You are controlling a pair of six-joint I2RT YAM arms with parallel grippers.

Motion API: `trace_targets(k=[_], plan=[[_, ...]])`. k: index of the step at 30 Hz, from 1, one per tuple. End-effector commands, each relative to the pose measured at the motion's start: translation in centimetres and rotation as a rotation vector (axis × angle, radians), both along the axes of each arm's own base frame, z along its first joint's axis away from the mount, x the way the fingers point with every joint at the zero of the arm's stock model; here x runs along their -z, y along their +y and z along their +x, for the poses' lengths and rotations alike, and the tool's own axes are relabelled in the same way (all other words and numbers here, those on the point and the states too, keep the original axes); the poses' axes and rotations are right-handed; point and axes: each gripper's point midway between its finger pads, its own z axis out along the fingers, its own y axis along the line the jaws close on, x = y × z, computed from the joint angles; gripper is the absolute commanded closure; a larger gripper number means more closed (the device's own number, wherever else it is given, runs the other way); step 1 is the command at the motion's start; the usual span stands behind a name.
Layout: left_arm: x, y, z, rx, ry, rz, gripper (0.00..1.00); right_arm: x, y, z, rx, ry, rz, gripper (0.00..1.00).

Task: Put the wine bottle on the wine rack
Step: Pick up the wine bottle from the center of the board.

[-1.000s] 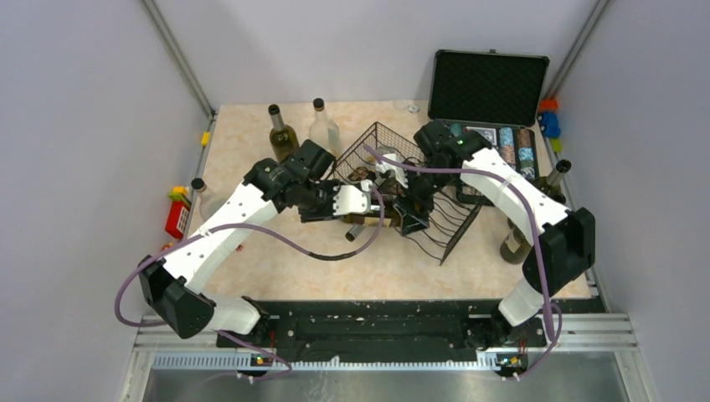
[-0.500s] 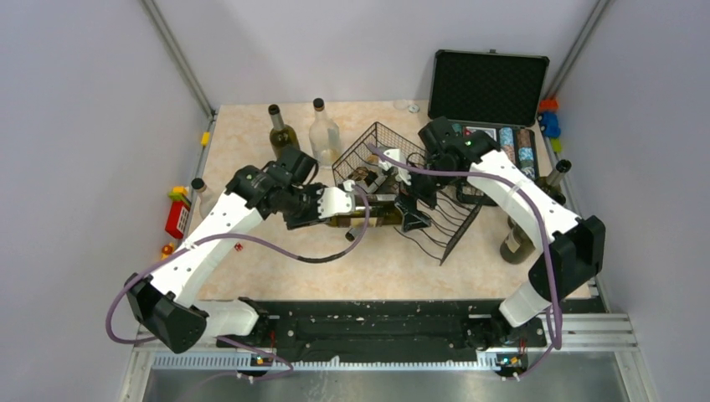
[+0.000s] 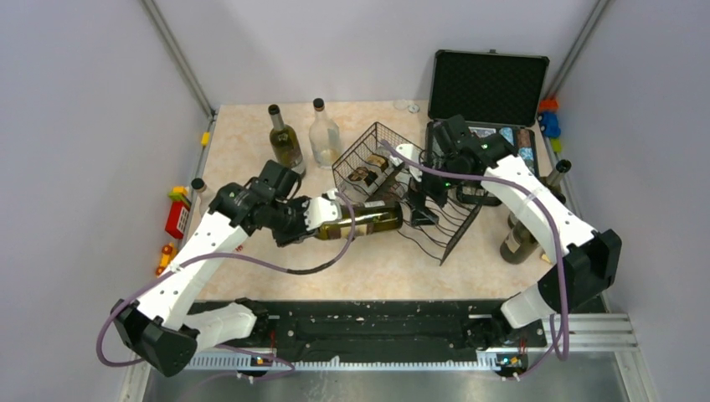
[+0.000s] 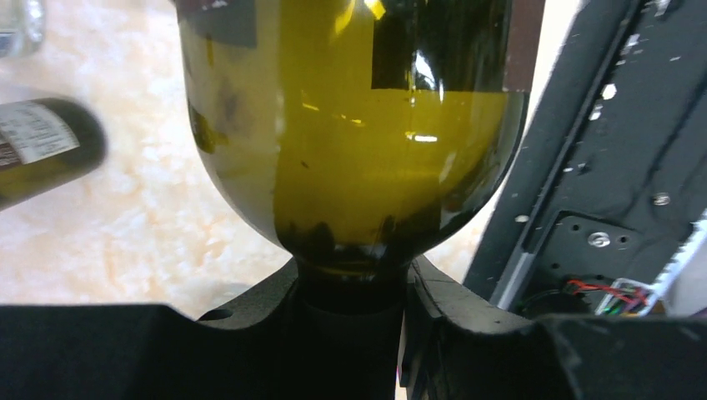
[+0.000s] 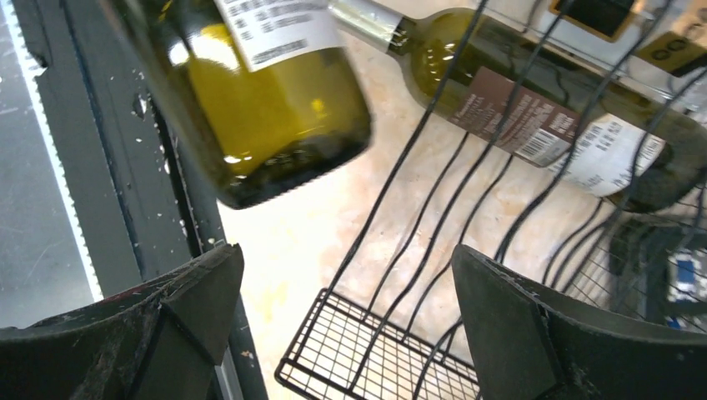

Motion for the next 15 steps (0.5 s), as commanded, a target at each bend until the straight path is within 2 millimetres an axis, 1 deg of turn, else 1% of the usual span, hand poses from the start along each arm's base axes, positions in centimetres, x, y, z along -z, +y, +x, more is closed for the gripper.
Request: trace_targets(k=[1, 6, 9, 12, 15], plan=[[-1.1, -3.3, -1.7, 0.014, 0.027, -0.228, 1.0, -2.5, -0.7, 1.5, 0.084, -0.116, 0.036, 0.02], [1.0, -4.9, -3.9, -0.064, 0.177, -0.328, 1.0, -3.7, -1.6, 3.6, 0.182, -0.213, 0.032, 0.03], [1.9, -5.6, -5.4, -0.074, 0.261, -0.36, 1.0, -4.3, -2.0, 4.3, 0.212, -0.247, 0.028, 0.03], [2.2, -6.1, -6.4, -0.059, 0.281, -0.403, 1.0, -4.3, -2.3, 4.4, 0.223, -0.253, 0.021, 0.03], [2.2, -6.4, -6.5, -0.056, 0.26, -0.445, 1.0, -4.0, -2.3, 4.2, 0.223, -0.244, 0.023, 0.03]])
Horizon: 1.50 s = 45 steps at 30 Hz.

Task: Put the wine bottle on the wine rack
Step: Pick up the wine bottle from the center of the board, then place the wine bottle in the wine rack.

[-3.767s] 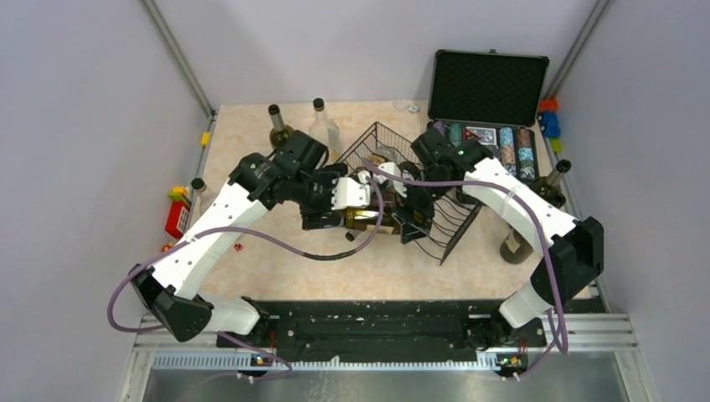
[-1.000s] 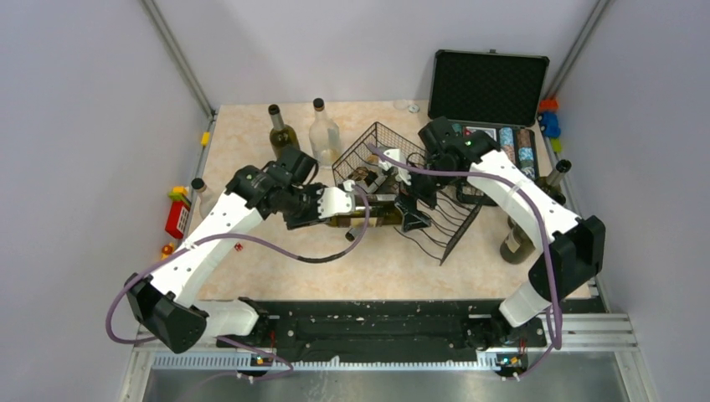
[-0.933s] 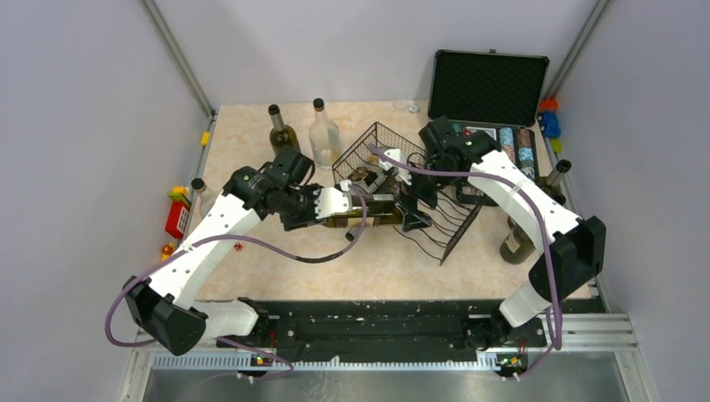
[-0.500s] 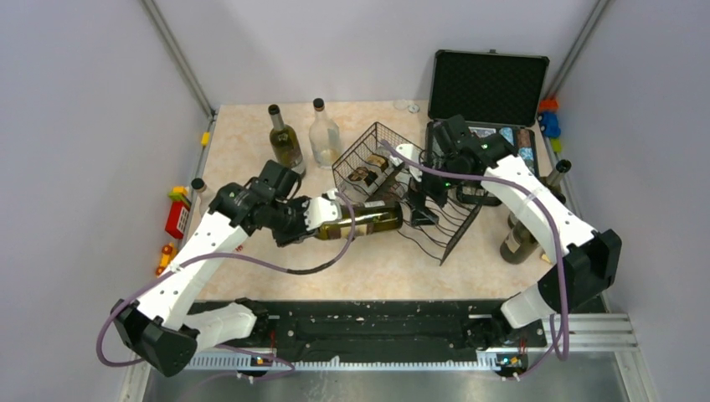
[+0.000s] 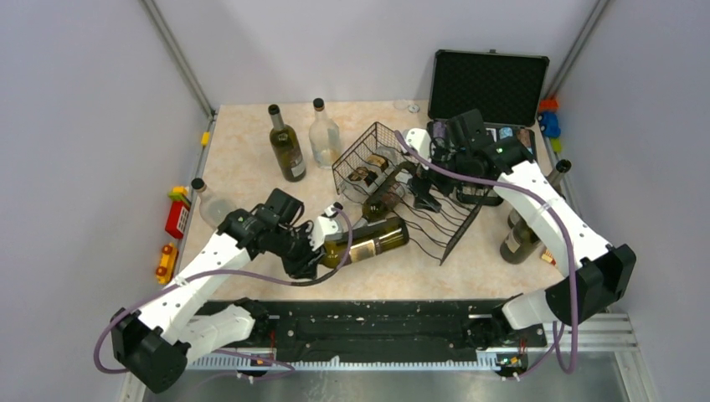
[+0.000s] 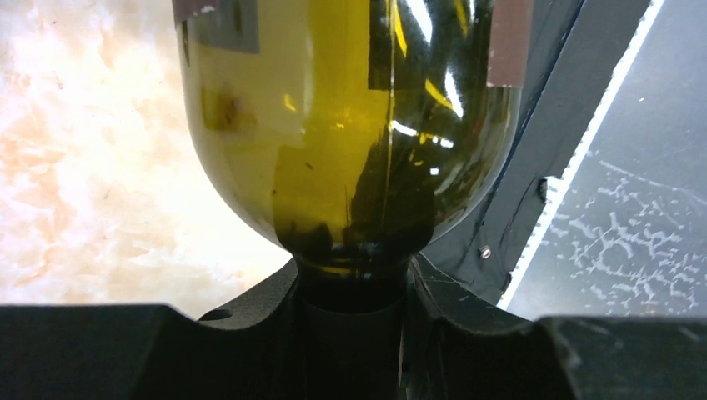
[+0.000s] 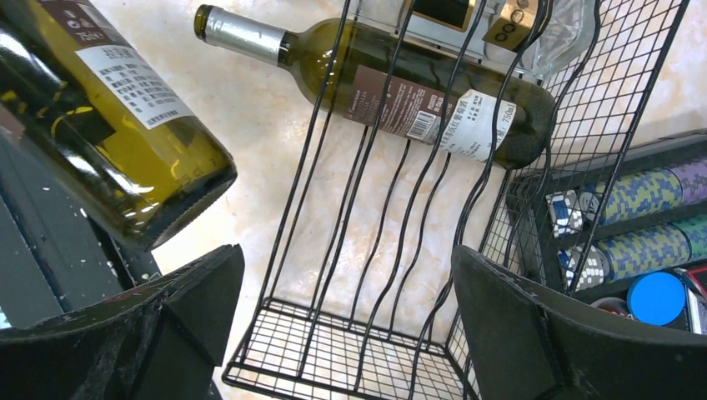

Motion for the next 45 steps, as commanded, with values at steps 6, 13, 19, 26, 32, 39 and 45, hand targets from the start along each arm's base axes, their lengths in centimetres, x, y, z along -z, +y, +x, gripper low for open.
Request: trace_targets(k=[6, 13, 19, 26, 32, 39, 45], plan=[[-2.5, -3.7, 1.0, -0.012, -0.056, -0.205, 1.0, -0.9, -0.9, -0.2, 0.045, -0.046, 0.035, 0.03], [-3.8, -6.1, -0.3, -0.02, 0.065, -0.285, 1.0, -1.2, -0.9, -0.3, 0.042, -0.052, 0.051, 0.03], [-3.0, -8.0, 0.1, -0.088, 0.129, -0.348, 1.0, -1.0, -0.5, -0.3, 0.03, -0.042, 0.062, 0.03], [-2.7, -8.7, -0.7, -0.097, 0.211, -0.373, 1.0, -1.3, -0.7, -0.2, 0.035, -0.055, 0.058, 0.03], [-2.2, -9.8, -2.0, -0.071, 0.321, -0.428, 1.0, -1.3, -0.9, -0.2, 0.036, -0.063, 0.05, 0.03], [-1.1, -9.9, -2.0, -0.088, 0.327, -0.445, 1.0, -0.9, -1.0, -0.3, 0.033, -0.063, 0.048, 0.03], [-0.3, -9.5, -2.8, -0.12, 0.377, -0.467, 1.0, -0.8, -1.1, -0.6, 0.033, -0.072, 0.05, 0.03]])
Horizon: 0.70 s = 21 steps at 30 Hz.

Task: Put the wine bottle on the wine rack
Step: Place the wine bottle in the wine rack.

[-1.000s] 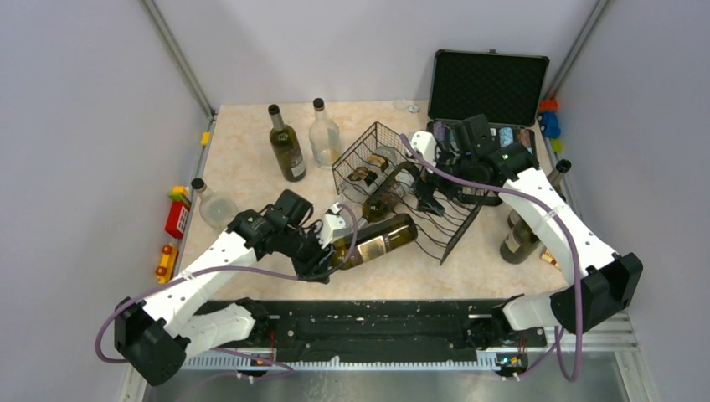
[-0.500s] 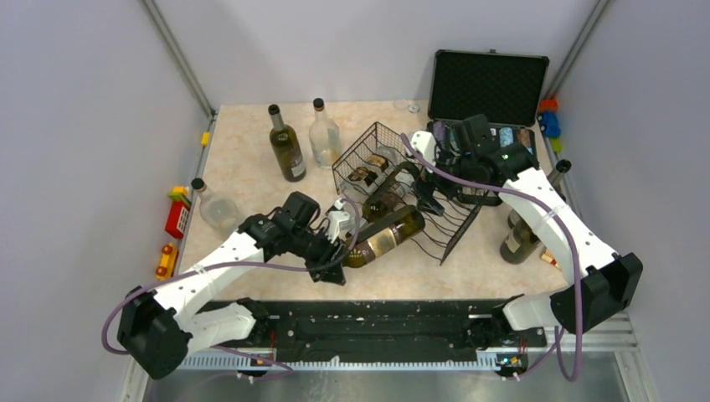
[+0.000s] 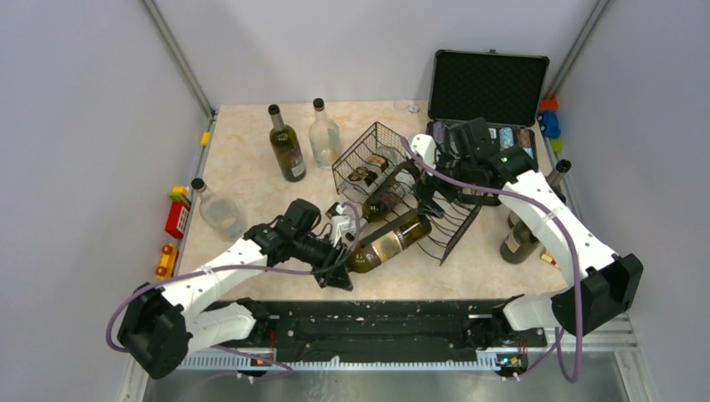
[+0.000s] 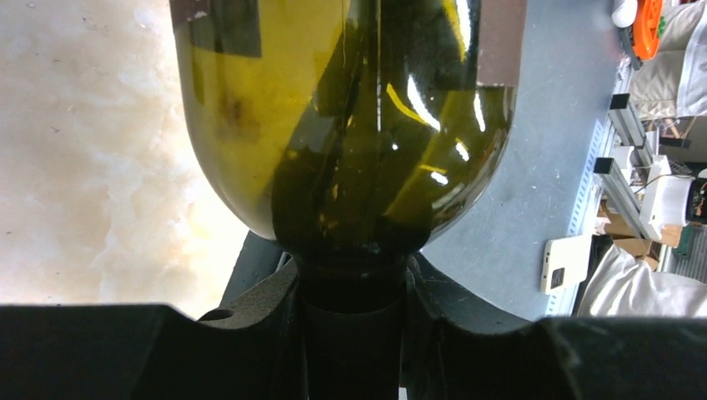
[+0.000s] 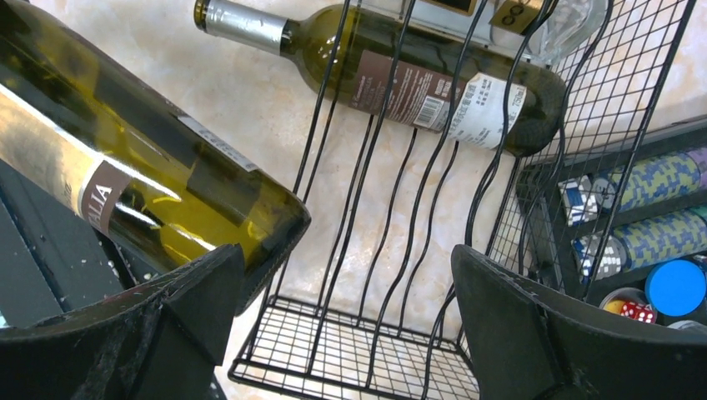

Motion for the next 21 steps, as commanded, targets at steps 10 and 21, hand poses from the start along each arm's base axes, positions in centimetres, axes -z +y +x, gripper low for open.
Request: trace_targets(k=[10, 21], plan=[[-0.9, 0.3, -0.4, -0.084, -0.016, -0.199, 1.0, -1.2, -0.6, -0.2, 0.008, -0.069, 0.024, 0.03], [0.5, 0.7, -0.9, -0.083, 0.019, -0.185, 1.0, -0.9, -0.6, -0.1, -0.002, -0.07, 0.021, 0.03]])
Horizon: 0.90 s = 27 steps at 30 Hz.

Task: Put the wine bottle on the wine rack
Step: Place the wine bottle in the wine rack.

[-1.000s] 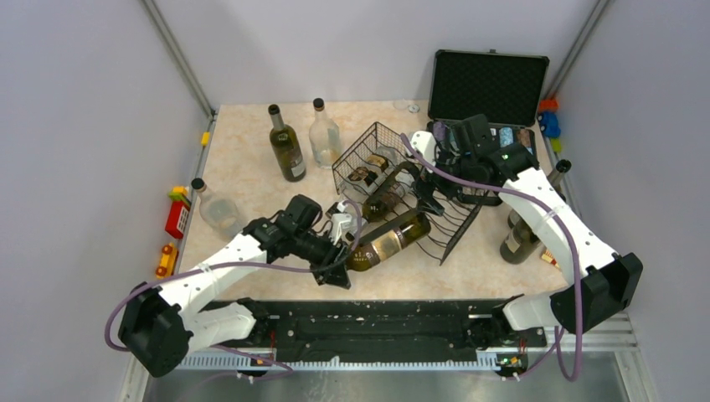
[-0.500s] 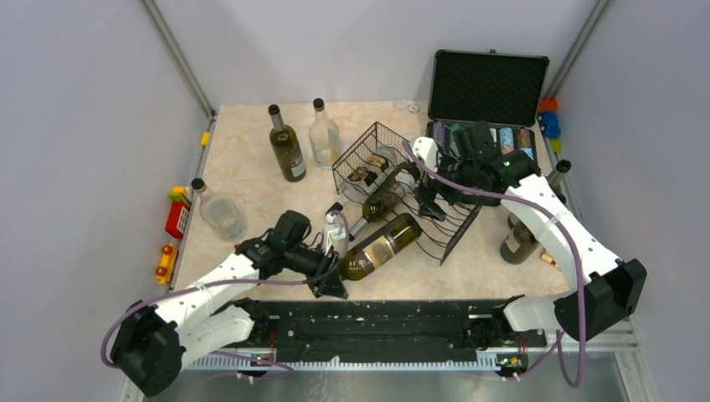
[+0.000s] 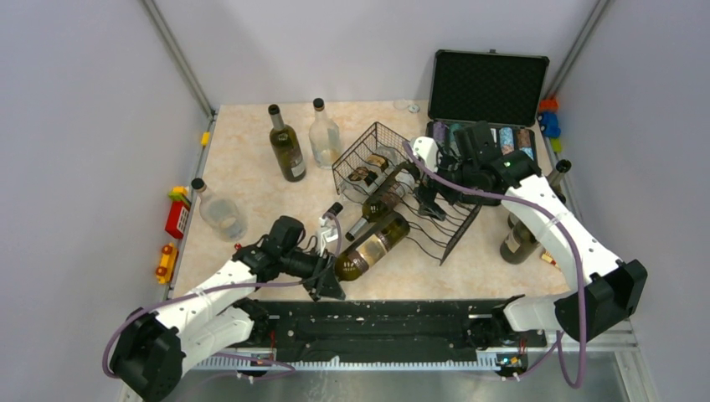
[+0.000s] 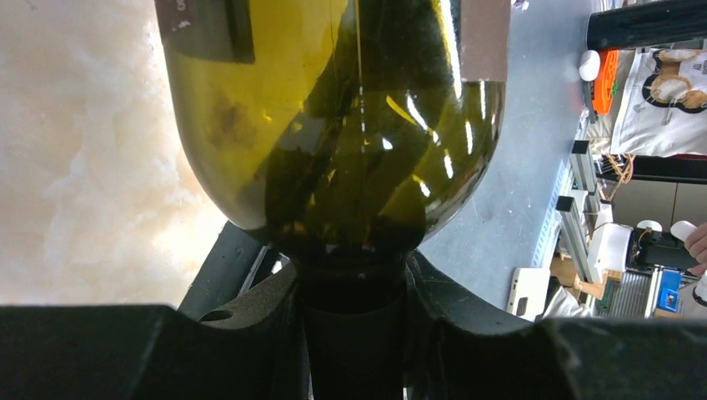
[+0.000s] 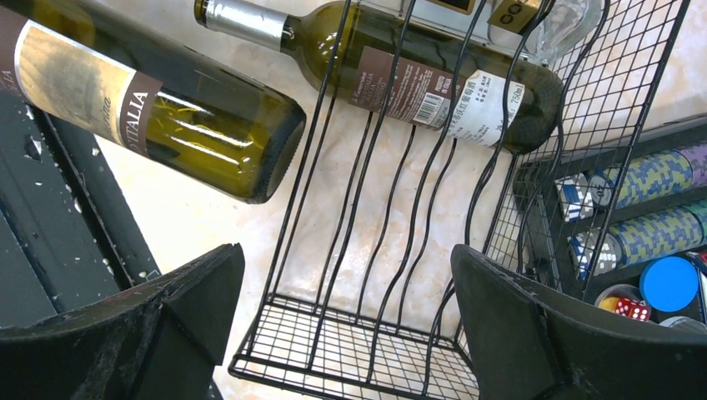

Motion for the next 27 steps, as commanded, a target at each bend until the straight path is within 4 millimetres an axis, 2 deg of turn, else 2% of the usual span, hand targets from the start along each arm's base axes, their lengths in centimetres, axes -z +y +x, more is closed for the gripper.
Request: trace_targets(k=[1, 8, 27], plan=[[-2.0, -1.2, 0.7, 0.055, -0.105, -0.125, 1.0, -0.9, -0.2, 0.4, -0.001, -0.049, 0.019, 0.03], [-1.0, -1.0, -0.1, 0.071, -0.051, -0.122, 1.0, -0.9, 0.0, 0.6, -0.006, -0.043, 0.02, 0.03], [-0.4, -1.3, 0.5, 0.068, -0.045, -0.106, 1.0, -0.6, 0.1, 0.8, -0.012, -0.029, 0.01, 0.03]])
